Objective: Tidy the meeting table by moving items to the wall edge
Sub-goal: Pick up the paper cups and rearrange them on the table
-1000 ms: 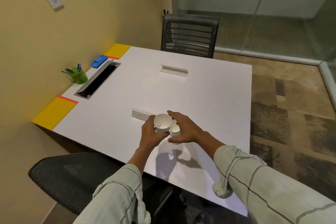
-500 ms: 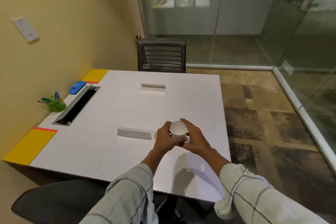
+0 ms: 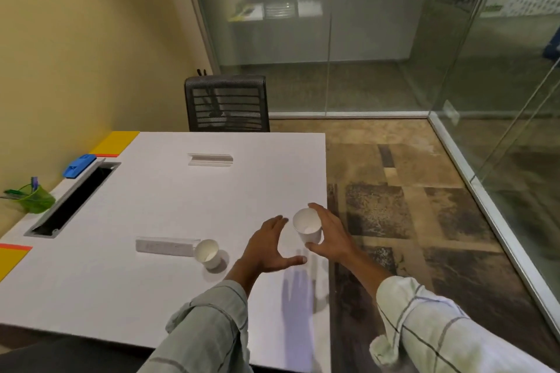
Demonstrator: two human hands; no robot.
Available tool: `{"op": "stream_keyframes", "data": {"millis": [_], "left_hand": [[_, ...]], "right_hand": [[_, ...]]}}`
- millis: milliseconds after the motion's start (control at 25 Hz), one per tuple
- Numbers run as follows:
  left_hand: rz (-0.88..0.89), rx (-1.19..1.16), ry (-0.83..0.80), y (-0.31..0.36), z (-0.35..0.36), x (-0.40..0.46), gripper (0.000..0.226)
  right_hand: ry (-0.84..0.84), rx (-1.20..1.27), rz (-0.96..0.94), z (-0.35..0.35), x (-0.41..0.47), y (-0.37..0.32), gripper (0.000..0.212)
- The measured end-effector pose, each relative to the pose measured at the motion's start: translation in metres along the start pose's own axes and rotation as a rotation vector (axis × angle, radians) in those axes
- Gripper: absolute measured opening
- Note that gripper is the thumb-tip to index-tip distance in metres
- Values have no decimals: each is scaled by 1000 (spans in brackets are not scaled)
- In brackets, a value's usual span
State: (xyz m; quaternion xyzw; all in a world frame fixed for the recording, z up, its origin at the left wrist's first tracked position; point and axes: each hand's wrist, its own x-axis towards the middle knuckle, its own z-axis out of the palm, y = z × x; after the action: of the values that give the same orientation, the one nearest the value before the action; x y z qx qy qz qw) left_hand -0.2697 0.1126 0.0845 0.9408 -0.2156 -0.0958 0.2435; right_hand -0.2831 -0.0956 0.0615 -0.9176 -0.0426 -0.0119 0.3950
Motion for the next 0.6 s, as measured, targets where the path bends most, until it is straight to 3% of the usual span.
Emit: {"op": "stream_keyframes", "data": {"millis": [120, 320, 600], "left_hand": [[-40, 139, -21, 39, 38, 30, 111], [-99, 223, -60, 85, 62, 75, 100], [-120, 217, 107, 94, 51, 166, 69]], "right_hand": [[-97, -75, -10, -39, 9, 52, 102], [-123, -166, -36, -102, 32, 93, 102], [-125, -151, -145, -147, 113, 125, 100]]}}
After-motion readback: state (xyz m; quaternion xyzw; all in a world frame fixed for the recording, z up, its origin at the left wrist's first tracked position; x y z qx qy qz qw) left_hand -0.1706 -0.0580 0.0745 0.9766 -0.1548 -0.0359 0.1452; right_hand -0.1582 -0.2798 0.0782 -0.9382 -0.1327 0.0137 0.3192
